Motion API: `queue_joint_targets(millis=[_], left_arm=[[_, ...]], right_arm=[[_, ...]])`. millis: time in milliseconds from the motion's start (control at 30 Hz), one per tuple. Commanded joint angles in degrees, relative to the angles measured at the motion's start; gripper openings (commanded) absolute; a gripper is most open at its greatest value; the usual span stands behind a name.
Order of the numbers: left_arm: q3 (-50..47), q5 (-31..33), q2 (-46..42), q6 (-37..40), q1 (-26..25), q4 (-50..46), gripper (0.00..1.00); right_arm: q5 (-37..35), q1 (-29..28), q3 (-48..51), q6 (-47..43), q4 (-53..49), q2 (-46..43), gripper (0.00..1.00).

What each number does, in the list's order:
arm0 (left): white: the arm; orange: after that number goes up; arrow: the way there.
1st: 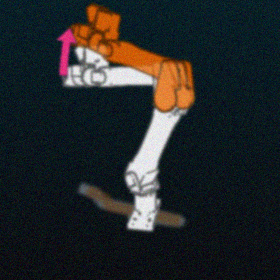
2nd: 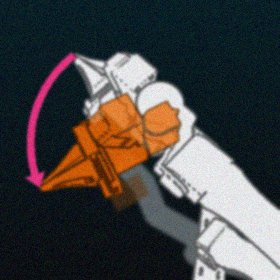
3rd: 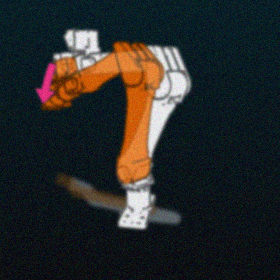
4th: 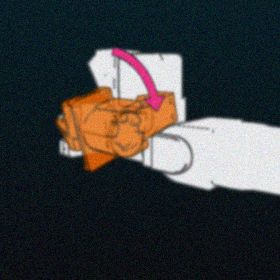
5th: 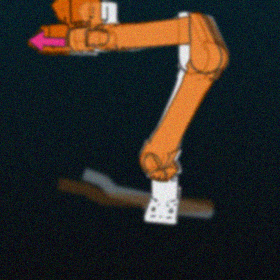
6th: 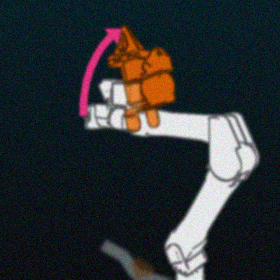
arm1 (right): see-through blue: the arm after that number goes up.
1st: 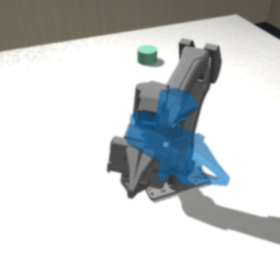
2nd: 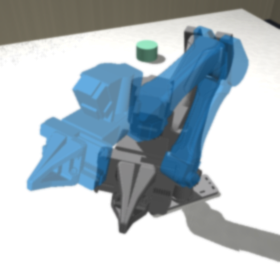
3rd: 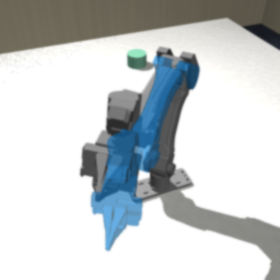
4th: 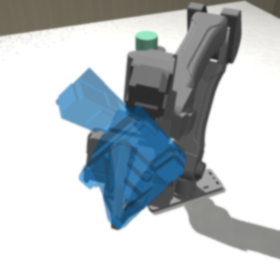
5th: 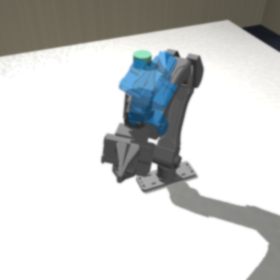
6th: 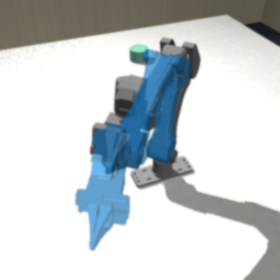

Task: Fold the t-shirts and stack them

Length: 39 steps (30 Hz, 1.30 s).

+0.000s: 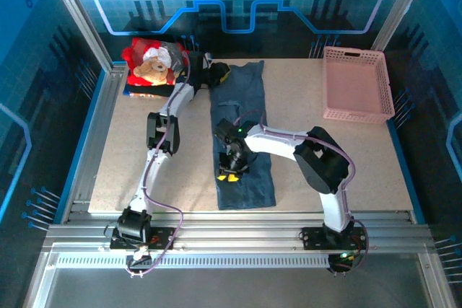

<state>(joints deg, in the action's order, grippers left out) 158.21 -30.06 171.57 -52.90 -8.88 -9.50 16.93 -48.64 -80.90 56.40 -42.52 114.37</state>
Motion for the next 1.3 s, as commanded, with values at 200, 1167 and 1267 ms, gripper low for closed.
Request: queue_joint_targets(millis=[200, 1167, 1267], left_arm=[[-6.92, -3.69, -18.56, -1.57, 1.50, 0.85, 0.99], [-124.64, 19.19, -116.58, -11.09, -38.87, -15.46, 0.71], [-129.22, 21.36, -115.68, -14.70, -42.68, -9.18, 0.64]], right_arm=[[-1.86, 8.68, -8.44, -9.96, -9.80, -9.18, 0.57], [8.79, 16.48, 36.49, -30.53, -12.57, -44.54, 0.75], [8.36, 16.15, 38.60, -29.62, -9.05, -41.74, 0.72]])
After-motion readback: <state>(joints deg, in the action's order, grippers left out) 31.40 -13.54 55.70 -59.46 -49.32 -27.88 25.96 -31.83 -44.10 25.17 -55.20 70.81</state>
